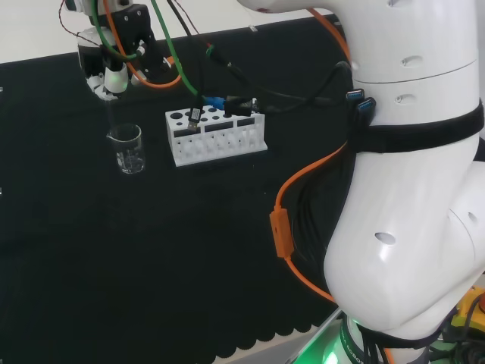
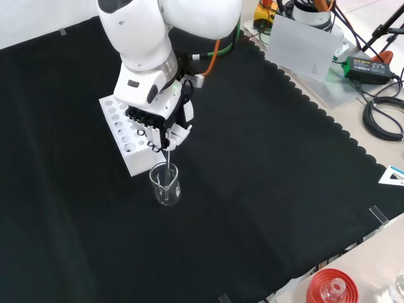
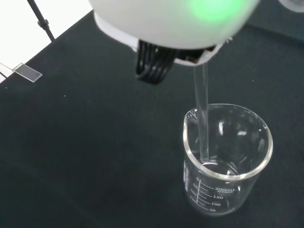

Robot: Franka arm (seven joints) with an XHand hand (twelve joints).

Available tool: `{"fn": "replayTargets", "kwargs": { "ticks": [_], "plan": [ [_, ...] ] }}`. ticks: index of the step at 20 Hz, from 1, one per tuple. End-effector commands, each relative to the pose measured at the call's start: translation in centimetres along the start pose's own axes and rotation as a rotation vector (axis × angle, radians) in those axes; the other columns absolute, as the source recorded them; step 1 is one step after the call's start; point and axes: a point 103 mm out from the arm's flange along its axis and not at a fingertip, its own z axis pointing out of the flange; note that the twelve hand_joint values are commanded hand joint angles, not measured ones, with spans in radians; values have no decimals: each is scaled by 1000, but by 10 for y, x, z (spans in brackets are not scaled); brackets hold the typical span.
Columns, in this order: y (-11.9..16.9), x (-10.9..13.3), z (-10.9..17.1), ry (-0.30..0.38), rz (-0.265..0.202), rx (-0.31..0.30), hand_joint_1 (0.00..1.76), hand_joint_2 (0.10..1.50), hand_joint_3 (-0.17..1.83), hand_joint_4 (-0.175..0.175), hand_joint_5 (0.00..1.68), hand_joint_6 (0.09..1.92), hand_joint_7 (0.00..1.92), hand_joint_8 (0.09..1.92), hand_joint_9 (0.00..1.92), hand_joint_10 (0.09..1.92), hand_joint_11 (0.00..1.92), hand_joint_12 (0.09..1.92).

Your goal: Stir in the beaker to the left of the white test tube rack with the glass rod.

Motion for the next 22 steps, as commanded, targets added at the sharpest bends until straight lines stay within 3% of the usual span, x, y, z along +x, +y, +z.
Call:
{"fn": "replayTargets", "kwargs": {
  "ticks": [1, 5, 22],
  "plan": [
    [1, -6, 2, 5, 3, 12, 1336, 490, 953, -175, 1189, 794, 1433, 713, 1710, 524, 1603, 713],
    [-3, -17, 4, 8, 12, 14, 1336, 491, 953, -175, 1188, 795, 1433, 713, 1710, 524, 1603, 713],
    [-18, -10, -3, -20, 13, 1, 1336, 492, 951, -175, 1187, 797, 1432, 715, 1709, 525, 1603, 712]
  ]
}}
